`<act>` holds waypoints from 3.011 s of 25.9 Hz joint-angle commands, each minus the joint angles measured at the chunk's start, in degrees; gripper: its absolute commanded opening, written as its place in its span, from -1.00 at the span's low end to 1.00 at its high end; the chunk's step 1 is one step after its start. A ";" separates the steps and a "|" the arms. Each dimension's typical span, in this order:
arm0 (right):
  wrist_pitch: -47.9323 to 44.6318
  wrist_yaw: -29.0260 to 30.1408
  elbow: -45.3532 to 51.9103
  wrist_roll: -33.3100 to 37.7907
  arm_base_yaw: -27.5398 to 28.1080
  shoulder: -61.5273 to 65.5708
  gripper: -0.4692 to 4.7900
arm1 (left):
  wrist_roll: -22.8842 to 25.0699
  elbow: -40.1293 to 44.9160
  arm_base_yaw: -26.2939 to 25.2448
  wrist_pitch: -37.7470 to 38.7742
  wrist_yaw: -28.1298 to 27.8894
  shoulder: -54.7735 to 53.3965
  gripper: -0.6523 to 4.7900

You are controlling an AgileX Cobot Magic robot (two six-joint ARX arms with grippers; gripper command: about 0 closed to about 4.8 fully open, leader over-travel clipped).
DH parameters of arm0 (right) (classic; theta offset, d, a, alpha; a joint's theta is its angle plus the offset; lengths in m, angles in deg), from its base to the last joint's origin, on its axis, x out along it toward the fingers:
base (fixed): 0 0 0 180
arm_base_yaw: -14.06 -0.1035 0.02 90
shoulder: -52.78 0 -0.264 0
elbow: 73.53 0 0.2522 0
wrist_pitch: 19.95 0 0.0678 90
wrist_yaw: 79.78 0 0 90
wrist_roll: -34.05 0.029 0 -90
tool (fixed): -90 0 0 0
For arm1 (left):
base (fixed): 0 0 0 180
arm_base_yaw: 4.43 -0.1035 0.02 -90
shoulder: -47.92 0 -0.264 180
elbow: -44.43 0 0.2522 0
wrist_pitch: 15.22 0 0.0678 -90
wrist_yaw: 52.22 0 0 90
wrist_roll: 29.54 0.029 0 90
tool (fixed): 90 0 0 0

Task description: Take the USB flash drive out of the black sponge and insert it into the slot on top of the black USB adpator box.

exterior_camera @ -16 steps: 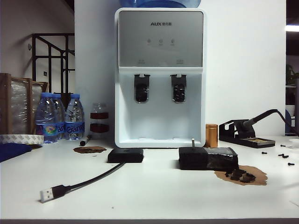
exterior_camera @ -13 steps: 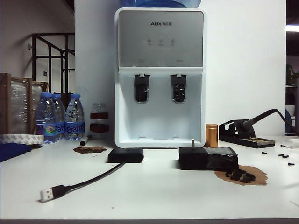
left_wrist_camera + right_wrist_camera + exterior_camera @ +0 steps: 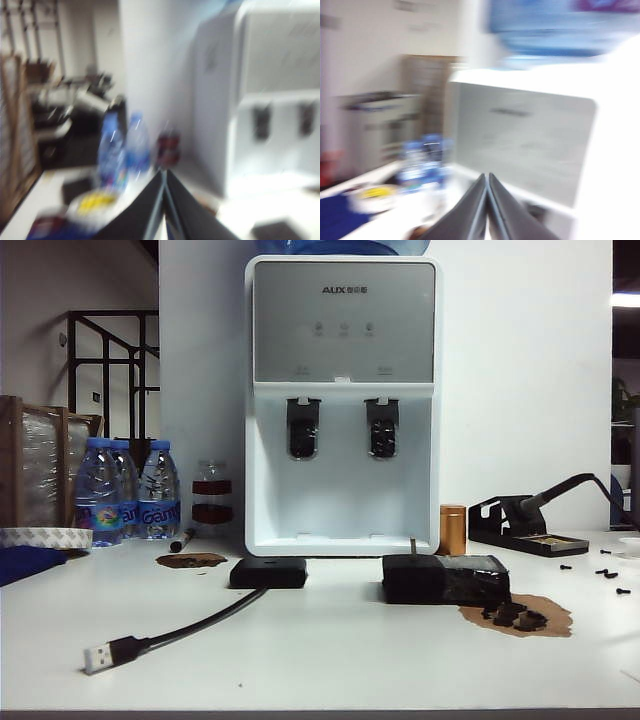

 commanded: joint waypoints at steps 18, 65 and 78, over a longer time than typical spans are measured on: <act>-26.36 -34.60 0.46 12.87 -16.87 34.88 -0.09 | 1.77 -27.10 22.99 -25.77 18.32 -62.14 -0.78; -48.15 -41.55 6.21 14.08 -15.26 60.43 -0.03 | 11.13 -51.89 31.93 -40.89 24.39 -120.39 -0.78; -44.96 -38.86 5.57 14.23 -15.26 60.43 -0.36 | 11.17 -53.07 32.98 -38.95 23.17 -122.16 -0.78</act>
